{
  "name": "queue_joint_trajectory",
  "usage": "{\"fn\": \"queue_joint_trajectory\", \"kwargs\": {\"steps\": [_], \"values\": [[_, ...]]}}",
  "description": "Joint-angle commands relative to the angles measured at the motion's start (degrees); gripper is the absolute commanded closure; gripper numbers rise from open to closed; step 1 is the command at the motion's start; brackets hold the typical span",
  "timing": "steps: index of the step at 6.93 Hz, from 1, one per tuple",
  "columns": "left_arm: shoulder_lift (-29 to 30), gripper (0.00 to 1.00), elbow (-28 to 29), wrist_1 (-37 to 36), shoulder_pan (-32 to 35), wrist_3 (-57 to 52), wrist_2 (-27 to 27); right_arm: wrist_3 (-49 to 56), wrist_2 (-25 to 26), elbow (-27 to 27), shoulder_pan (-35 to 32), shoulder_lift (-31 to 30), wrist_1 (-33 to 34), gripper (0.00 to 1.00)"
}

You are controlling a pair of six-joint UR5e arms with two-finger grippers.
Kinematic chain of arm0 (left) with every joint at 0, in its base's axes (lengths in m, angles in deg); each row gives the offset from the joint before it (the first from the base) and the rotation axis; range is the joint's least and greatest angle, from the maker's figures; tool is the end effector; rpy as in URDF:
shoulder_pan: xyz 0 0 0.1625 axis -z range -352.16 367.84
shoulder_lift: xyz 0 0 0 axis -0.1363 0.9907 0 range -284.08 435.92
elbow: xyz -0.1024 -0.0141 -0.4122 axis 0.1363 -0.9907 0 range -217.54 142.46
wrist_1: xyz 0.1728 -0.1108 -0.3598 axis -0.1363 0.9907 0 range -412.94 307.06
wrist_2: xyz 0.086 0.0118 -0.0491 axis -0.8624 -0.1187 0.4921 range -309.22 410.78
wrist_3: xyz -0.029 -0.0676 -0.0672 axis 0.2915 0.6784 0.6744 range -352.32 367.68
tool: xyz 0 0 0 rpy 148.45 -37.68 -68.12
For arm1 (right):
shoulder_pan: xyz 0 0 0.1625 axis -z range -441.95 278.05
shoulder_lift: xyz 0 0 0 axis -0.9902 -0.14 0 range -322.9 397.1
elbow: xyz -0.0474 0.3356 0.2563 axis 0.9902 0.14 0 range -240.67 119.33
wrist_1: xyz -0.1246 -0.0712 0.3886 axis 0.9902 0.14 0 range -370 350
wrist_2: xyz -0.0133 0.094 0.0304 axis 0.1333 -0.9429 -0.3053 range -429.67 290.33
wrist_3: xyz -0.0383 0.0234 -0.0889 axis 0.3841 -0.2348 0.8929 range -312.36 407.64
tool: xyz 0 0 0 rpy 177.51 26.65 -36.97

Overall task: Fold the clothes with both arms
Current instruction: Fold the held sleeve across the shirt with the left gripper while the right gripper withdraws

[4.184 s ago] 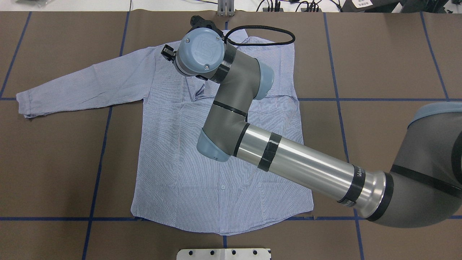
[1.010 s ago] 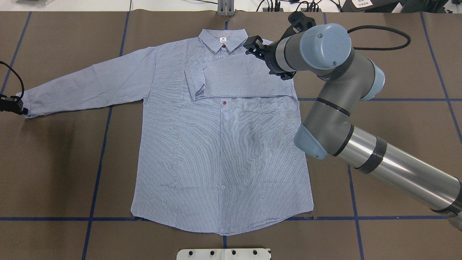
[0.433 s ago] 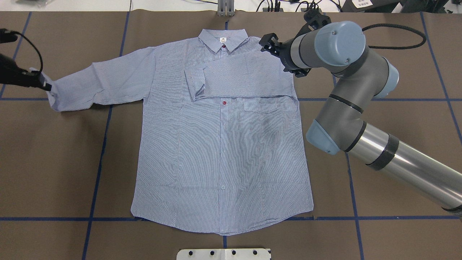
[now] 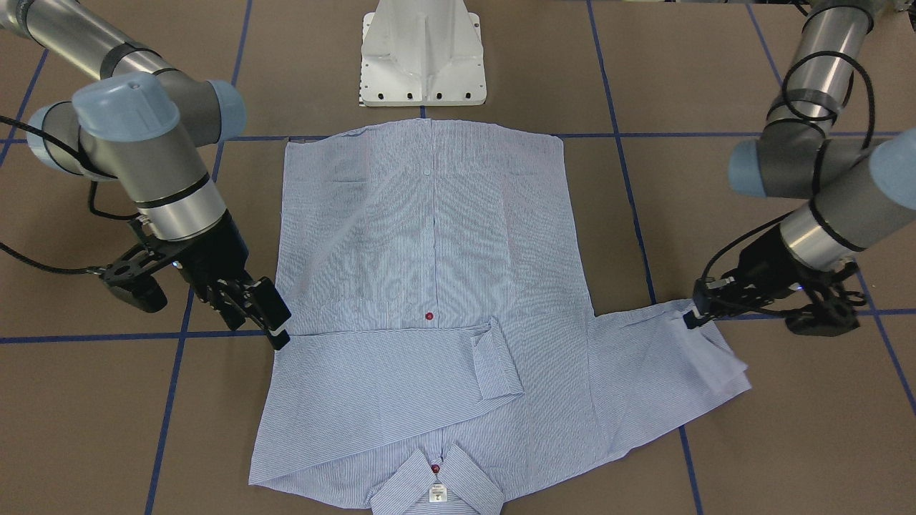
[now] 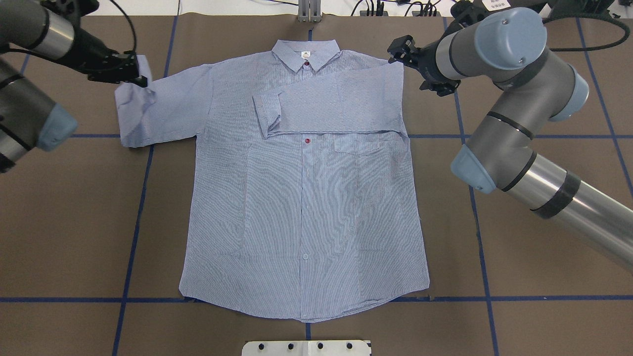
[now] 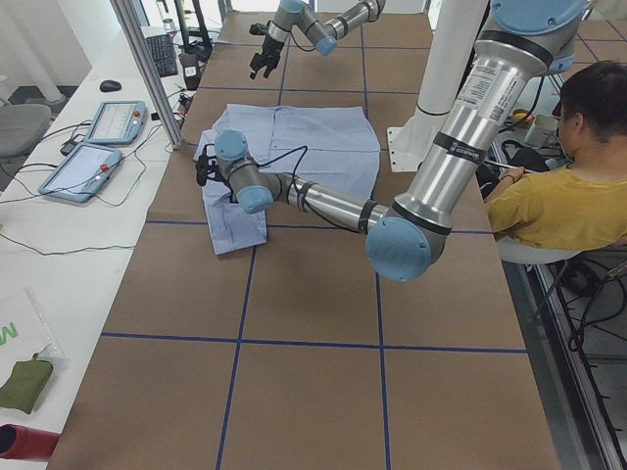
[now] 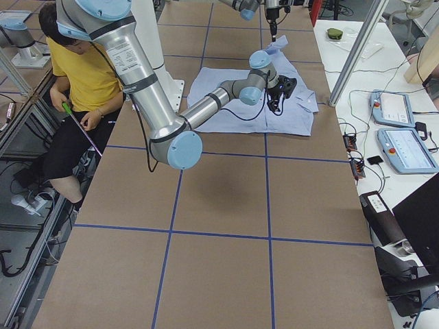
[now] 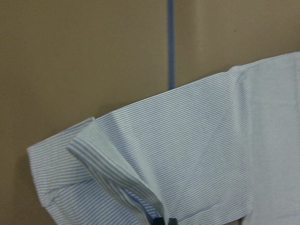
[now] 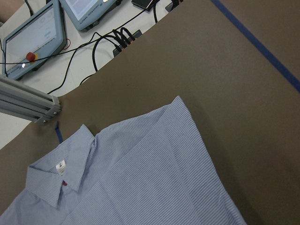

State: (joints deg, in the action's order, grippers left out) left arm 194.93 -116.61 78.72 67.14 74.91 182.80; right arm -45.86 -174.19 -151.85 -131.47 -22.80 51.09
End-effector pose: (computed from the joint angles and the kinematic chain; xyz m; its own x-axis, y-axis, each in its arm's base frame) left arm 0.2965 -0.6300 0.3635 0.3703 -0.0604 -0.9269 0.2174 0.9758 0.0233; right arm -0.3601 -0.5887 0.2879 0.2859 0.4259 0.8584 -0.6136 0.7694 -0.1774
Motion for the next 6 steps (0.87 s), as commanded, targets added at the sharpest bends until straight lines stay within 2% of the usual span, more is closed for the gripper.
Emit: {"fn": "queue_joint_trajectory", "kwargs": {"steps": [1,2,3,4,6], "values": [[9.8,1.00,0.5,-0.1,-9.1,16.5,-6.8,8.1,-6.3,-0.4,-5.4,-4.2,0.0,0.00],[15.3,1.00,3.0,0.2,-12.9,21.4,-10.6,10.8,-7.6,-0.7,-7.1,-6.1,0.0,0.00],[23.9,1.00,9.8,0.1,-14.4,26.2,-12.2,11.2,-7.6,-1.0,-7.3,-7.4,-0.2,0.00],[26.8,1.00,11.8,0.2,-16.0,27.4,-14.1,11.2,-7.6,-1.2,-7.4,-8.5,-1.2,0.00],[27.3,1.00,12.0,0.5,-19.3,27.8,-19.1,11.2,-7.6,-1.2,-7.7,-10.2,-3.3,0.00]]}}
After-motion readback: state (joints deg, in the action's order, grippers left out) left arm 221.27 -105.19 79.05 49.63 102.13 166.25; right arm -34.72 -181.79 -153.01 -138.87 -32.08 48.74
